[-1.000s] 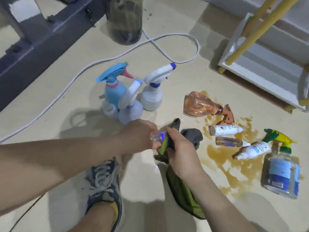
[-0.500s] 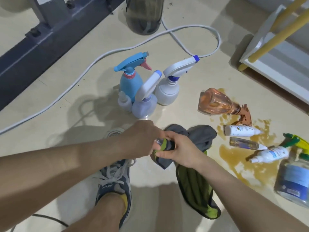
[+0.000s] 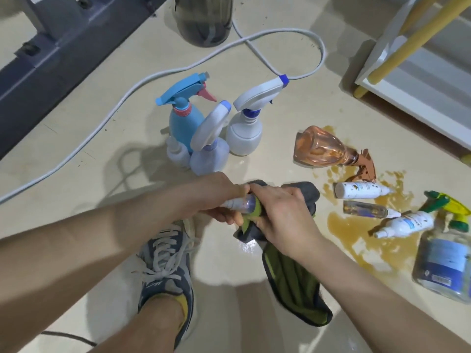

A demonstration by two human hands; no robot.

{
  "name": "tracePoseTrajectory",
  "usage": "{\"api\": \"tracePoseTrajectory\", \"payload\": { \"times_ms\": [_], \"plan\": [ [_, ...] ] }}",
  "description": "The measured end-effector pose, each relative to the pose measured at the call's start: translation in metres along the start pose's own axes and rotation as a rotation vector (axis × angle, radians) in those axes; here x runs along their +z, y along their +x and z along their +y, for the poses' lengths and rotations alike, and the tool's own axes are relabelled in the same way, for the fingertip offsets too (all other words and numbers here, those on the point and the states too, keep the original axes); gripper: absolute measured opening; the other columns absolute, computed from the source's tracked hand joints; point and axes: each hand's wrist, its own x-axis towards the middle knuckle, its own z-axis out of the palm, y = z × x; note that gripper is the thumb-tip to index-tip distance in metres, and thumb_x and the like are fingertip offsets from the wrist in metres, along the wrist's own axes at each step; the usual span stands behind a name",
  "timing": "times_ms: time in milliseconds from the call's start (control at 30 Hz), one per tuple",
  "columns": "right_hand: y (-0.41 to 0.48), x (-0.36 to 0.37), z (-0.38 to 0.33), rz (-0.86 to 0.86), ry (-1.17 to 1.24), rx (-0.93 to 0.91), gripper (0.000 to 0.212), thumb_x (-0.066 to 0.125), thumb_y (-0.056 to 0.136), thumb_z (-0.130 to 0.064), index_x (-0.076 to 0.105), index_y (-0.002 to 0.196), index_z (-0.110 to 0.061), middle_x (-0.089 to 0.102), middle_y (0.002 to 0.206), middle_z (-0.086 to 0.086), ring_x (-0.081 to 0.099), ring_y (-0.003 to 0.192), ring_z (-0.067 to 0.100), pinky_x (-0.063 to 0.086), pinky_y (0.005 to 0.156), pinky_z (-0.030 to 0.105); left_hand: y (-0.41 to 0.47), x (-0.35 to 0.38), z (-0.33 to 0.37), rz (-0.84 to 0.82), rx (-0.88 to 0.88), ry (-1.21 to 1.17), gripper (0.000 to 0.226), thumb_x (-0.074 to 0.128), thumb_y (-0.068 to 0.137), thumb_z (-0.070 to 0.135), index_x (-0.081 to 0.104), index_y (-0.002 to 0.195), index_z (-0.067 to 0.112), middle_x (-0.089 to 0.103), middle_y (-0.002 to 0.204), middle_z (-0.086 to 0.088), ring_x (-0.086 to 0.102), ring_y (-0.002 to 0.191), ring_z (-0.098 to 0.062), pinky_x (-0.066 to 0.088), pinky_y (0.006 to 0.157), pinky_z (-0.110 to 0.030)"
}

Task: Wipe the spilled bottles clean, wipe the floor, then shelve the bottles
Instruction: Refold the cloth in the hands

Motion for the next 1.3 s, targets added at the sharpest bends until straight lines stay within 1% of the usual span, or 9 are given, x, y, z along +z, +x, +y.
{"api": "tracePoseTrajectory", "payload": {
  "times_ms": [167,267,400,667,733,800,1000,1167,1300],
  "plan": [
    [0.008,-0.048,0.002,-0.155,1.087,0.178,0.023,0.062,0.092,-0.001,0.064,0.108,-0.018,0.073,0.098,-0.015,0.065,0.097,0.000,0.046,0.087,0.016,-0.004,0.000,0.010,0.019,0.289,-0.168,0.040,0.080,0.075,0.031,0.068,0.112,0.022,0.072,0.091,-0.001,0.065,0.087,-0.013,0.053,0.088,-0.035],
    [0.006,-0.056,-0.004,-0.191,1.197,0.080,0.032,0.047,0.100,-0.001,0.057,0.131,-0.005,0.067,0.125,0.006,0.060,0.122,0.018,0.043,0.106,0.028,0.003,0.017,0.003,0.156,0.382,-0.271,0.038,0.079,0.077,0.034,0.071,0.111,0.021,0.073,0.100,-0.010,0.067,0.089,-0.020,0.055,0.086,-0.036],
    [0.001,-0.053,-0.005,0.033,1.298,0.262,0.029,0.041,0.103,-0.004,0.064,0.120,-0.005,0.075,0.098,0.010,0.068,0.095,0.017,0.051,0.090,0.028,-0.001,0.037,0.009,0.196,0.362,-0.575,0.027,0.067,0.078,0.030,0.070,0.099,0.013,0.059,0.073,-0.009,0.059,0.059,-0.019,0.054,0.058,-0.027],
    [-0.011,-0.035,-0.046,0.690,1.065,0.595,0.033,0.065,0.093,-0.009,0.066,0.125,-0.017,0.073,0.109,-0.011,0.065,0.100,-0.006,0.051,0.097,0.023,0.015,0.048,0.012,0.437,0.348,-0.325,0.022,0.067,0.089,0.029,0.049,0.086,0.018,0.054,0.055,0.013,0.050,0.050,-0.003,0.042,0.058,-0.025],
    [-0.017,-0.044,-0.052,0.640,1.104,0.494,0.041,0.058,0.097,-0.013,0.054,0.137,-0.021,0.062,0.113,-0.015,0.035,0.077,-0.017,0.046,0.085,0.007,0.013,0.048,0.012,0.505,0.393,-0.196,0.023,0.070,0.084,0.034,0.050,0.088,0.024,0.060,0.054,0.012,0.055,0.051,-0.005,0.046,0.059,-0.028],
    [-0.020,-0.052,-0.055,0.511,1.028,0.346,0.050,0.045,0.103,-0.013,0.030,0.149,-0.026,0.046,0.127,-0.030,0.037,0.120,0.000,0.039,0.088,0.000,0.009,0.049,0.013,0.527,0.436,-0.085,0.026,0.069,0.074,0.043,0.052,0.091,0.032,0.065,0.062,0.008,0.061,0.059,-0.013,0.054,0.064,-0.039],
    [-0.022,-0.060,-0.028,0.367,0.369,-0.008,0.068,0.040,0.098,-0.002,0.009,0.156,-0.019,0.015,0.164,0.002,0.007,0.152,0.014,0.015,0.121,0.034,-0.005,0.047,0.023,0.590,0.538,0.232,0.023,0.053,0.080,0.032,0.047,0.100,0.039,0.056,0.080,0.002,0.057,0.077,-0.023,0.053,0.075,-0.044],
    [-0.005,-0.078,-0.001,0.216,-0.231,-0.080,0.040,0.031,0.104,-0.035,0.046,0.138,-0.022,0.058,0.128,-0.004,0.047,0.130,0.018,0.026,0.104,0.049,-0.013,0.049,0.021,0.759,0.637,0.805,0.023,0.053,0.086,0.025,0.057,0.107,0.019,0.053,0.091,-0.003,0.055,0.073,-0.027,0.038,0.058,-0.032],
    [0.008,-0.081,0.016,0.101,0.070,-0.004,0.045,0.023,0.104,-0.041,0.060,0.101,-0.014,0.062,0.080,0.003,0.059,0.078,0.027,0.044,0.076,0.045,0.000,0.047,0.009,0.752,0.894,1.166,0.033,0.048,0.088,0.020,0.053,0.116,0.004,0.057,0.089,-0.013,0.055,0.058,-0.029,0.043,0.047,-0.035]
  ]
}}
